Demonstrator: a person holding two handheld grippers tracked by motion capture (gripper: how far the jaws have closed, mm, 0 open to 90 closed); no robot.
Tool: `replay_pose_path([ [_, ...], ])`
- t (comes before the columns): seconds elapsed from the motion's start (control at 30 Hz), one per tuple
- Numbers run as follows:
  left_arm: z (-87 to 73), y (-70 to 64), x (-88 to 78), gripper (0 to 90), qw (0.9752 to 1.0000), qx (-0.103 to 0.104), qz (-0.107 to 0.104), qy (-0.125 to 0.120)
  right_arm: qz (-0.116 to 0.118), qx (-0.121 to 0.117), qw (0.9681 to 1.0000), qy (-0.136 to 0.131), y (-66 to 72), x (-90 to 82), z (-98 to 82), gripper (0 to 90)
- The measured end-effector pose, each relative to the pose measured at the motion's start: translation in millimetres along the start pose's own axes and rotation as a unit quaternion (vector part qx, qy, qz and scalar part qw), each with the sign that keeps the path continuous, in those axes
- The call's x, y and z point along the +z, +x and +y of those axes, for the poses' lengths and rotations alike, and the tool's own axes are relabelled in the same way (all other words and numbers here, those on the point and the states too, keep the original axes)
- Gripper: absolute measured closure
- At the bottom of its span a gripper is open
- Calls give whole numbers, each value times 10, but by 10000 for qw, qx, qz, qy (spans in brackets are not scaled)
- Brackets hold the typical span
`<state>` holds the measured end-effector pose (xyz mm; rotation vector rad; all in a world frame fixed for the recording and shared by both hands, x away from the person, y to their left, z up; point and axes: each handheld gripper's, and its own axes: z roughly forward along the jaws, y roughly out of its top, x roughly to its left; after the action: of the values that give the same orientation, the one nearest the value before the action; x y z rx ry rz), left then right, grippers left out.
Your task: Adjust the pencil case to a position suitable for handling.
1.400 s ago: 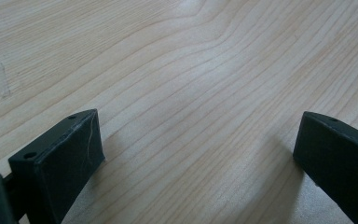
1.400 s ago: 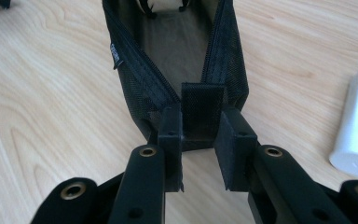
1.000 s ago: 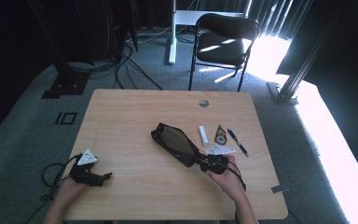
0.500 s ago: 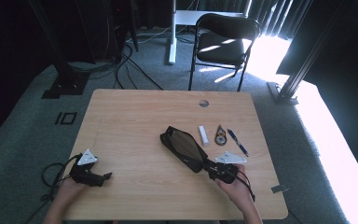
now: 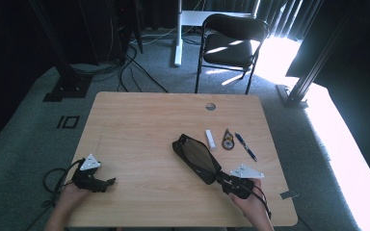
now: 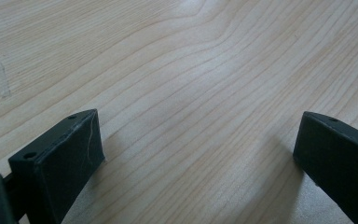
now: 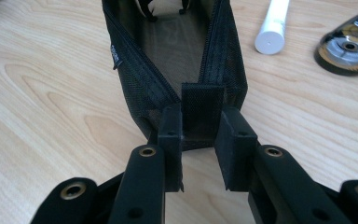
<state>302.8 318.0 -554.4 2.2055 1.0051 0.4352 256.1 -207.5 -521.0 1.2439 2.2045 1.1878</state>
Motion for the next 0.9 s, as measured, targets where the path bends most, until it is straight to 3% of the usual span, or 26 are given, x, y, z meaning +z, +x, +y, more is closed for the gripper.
replay_pose_path([
  [0.37,0,0,0,16,10000,1,-1,1,-49,2,10000,0,13,-109,-76,722],
  [0.73,0,1,0,16,10000,4,0,3,90,-67,9995,-293,-12,-262,19,516],
  [0.9,0,1,0,16,10000,3,0,2,20,4,9989,-478,-76,-342,84,492],
])
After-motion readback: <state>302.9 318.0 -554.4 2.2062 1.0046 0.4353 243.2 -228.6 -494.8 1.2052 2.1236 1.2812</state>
